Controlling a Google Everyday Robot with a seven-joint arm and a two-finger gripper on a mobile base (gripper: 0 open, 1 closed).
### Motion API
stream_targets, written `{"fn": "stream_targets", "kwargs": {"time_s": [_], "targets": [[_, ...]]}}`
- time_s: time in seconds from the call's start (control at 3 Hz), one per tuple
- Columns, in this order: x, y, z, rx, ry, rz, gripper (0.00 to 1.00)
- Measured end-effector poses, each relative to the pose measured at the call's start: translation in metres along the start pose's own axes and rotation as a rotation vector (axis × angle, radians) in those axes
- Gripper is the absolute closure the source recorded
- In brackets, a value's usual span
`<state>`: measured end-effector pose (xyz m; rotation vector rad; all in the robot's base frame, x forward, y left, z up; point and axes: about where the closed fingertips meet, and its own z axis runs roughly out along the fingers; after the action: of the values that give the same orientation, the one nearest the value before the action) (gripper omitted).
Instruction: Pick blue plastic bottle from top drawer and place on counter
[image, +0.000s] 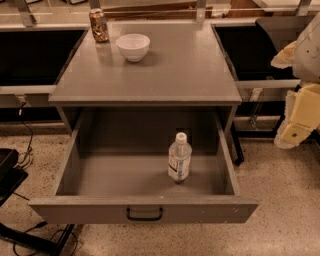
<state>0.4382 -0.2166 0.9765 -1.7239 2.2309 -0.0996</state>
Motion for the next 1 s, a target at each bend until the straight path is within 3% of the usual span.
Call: {"fn": "stream_targets", "kwargs": {"time_s": [0.67, 1.0], "targets": [[0.003, -0.002, -0.006, 0.009, -0.03, 0.026, 0.0], [0.005, 0.003, 0.035, -0.045, -0.149, 0.087, 0.0]]}}
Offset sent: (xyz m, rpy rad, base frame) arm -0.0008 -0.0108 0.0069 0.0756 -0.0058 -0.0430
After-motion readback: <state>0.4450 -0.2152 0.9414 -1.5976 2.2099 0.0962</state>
